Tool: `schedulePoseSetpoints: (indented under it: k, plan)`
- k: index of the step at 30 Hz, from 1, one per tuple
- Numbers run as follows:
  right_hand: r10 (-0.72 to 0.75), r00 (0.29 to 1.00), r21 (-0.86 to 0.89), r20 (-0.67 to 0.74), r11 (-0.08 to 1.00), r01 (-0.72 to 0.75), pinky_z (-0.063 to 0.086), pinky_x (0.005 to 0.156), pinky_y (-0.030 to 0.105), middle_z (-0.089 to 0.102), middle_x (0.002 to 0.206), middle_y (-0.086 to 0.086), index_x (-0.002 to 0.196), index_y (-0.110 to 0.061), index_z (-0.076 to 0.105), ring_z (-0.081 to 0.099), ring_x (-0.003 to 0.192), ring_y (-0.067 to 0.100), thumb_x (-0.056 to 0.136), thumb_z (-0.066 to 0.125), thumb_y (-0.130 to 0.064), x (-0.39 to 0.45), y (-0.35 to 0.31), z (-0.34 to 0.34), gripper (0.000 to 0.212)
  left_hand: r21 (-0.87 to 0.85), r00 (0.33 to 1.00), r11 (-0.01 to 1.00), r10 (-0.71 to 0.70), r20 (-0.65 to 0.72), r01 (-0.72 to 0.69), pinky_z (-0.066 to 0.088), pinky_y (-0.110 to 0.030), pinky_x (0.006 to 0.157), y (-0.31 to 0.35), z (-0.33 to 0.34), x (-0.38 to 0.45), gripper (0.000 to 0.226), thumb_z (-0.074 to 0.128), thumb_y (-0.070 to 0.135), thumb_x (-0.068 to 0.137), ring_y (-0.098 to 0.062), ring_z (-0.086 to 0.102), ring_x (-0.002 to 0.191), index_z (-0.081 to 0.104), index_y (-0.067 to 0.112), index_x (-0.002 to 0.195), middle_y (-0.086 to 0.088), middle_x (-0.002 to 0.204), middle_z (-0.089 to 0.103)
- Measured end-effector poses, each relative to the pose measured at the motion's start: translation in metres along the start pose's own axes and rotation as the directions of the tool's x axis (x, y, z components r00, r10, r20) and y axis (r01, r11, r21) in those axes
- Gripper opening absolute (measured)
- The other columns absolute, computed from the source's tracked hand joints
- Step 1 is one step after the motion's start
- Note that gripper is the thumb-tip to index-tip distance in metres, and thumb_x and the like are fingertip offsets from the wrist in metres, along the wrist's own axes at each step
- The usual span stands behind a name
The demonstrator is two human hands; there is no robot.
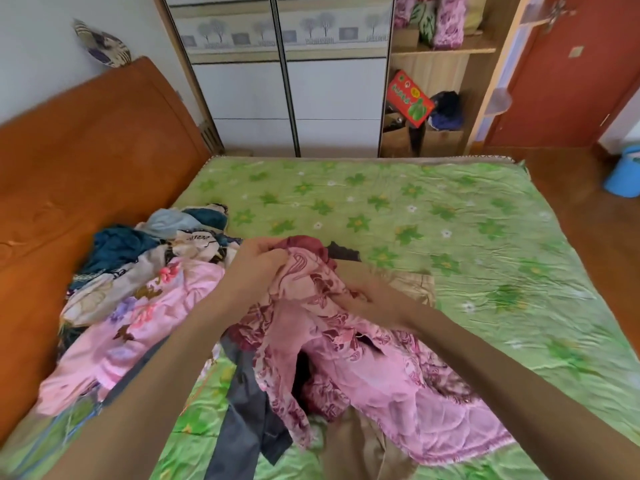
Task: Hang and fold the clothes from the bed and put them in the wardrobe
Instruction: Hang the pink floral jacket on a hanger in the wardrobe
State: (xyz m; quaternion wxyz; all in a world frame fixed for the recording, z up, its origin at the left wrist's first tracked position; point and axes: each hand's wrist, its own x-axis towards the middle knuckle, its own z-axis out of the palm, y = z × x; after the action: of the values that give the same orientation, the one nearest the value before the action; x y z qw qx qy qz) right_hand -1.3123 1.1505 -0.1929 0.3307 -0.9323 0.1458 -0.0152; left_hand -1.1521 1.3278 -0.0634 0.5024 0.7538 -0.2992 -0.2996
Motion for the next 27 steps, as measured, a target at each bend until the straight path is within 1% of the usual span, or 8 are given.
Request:
schedulePoseSetpoints:
  k: [3,6,9,13,17,21,23,27]
  plan:
    - [0.074,0.997,0.106,-0.004,0.992,-0.073,0.063,0.076,0.044,0.071,0.09,0.01,0.108,-0.019,0.066,0.069,0.077,0.022,0.094,0.034,-0.085,-0.016,-0.004,-0.004,0.075,-0.002,0.999,0.999,0.032,-0.019,-0.032,0.043,-0.043,0.074,0.004,-0.015,-0.006,0.047,0.051,0.019,0.074,-0.033,0.055,0.074,0.061,-0.022,0.094,-0.044,0.082,0.062]
    - [0.126,0.987,0.299,-0.099,0.95,-0.091,0.046,0.052,0.026,0.066,0.074,0.004,0.107,-0.02,0.07,0.055,0.057,0.013,0.095,0.053,-0.069,-0.034,-0.008,-0.035,0.053,0.025,0.997,0.998,0.063,-0.043,-0.062,0.037,-0.043,0.069,0.002,-0.027,-0.01,0.045,0.048,0.02,0.076,-0.033,0.05,0.069,0.054,-0.024,0.084,-0.039,0.07,0.056]
    - [0.096,0.98,0.32,-0.176,0.947,-0.035,0.043,0.053,0.033,0.074,0.086,0.008,0.114,-0.022,0.072,0.06,0.061,0.017,0.095,0.064,-0.056,-0.05,-0.017,-0.083,0.04,0.1,0.992,0.988,0.122,-0.037,-0.118,0.035,-0.036,0.064,0.002,-0.031,-0.014,0.043,0.047,0.022,0.08,-0.026,0.045,0.064,0.052,-0.021,0.079,-0.02,0.067,0.054]
    - [0.049,0.974,0.186,-0.222,0.982,-0.007,0.039,0.056,0.031,0.056,0.065,-0.009,0.084,-0.03,0.064,0.051,0.058,0.01,0.093,0.068,-0.053,-0.071,-0.039,-0.147,0.025,0.331,0.95,0.896,0.312,0.007,-0.297,0.031,-0.019,0.049,0.015,-0.022,-0.02,0.029,0.056,0.012,0.1,-0.009,0.038,0.051,0.059,-0.006,0.078,-0.008,0.062,0.048]
    - [-0.039,0.955,0.069,-0.295,0.996,0.062,0.036,0.056,0.037,0.044,0.064,-0.01,0.075,-0.025,0.054,0.042,0.058,0.01,0.096,0.064,-0.049,-0.088,-0.071,-0.205,0.034,0.358,0.9,0.831,0.429,0.072,-0.425,0.042,-0.011,0.059,0.044,-0.023,-0.023,0.023,0.073,0.048,0.092,-0.002,0.062,0.067,0.069,0.025,0.091,0.016,0.076,0.069]
    - [-0.111,0.935,0.062,-0.336,0.988,0.139,0.048,0.062,0.043,0.063,0.076,-0.001,0.095,-0.006,0.069,0.056,0.065,0.016,0.099,0.063,-0.037,-0.099,-0.111,-0.252,0.032,0.416,0.825,0.731,0.557,0.094,-0.541,0.05,-0.008,0.07,0.086,-0.029,-0.015,0.075,0.082,0.072,0.061,0.009,0.066,0.09,0.057,0.033,0.121,0.022,0.098,0.069]
    - [-0.139,0.917,0.042,-0.375,0.985,0.166,0.039,0.054,0.038,0.05,0.067,-0.005,0.082,-0.006,0.062,0.047,0.059,0.011,0.099,0.063,-0.036,-0.105,-0.127,-0.273,0.034,0.475,0.784,0.665,0.613,0.092,-0.576,0.053,-0.015,0.076,0.1,-0.028,-0.01,0.081,0.076,0.071,0.071,0.003,0.066,0.094,0.044,0.032,0.134,0.021,0.109,0.064]
    - [-0.153,0.914,0.001,-0.375,0.986,0.165,0.028,0.049,0.026,0.039,0.061,-0.007,0.076,-0.019,0.058,0.035,0.052,0.009,0.103,0.06,-0.032,-0.118,-0.136,-0.291,0.03,0.514,0.692,0.556,0.714,0.108,-0.653,0.055,-0.043,0.073,0.102,-0.012,-0.004,0.052,0.058,0.062,0.098,-0.022,0.068,0.087,0.033,0.034,0.134,0.003,0.103,0.067]
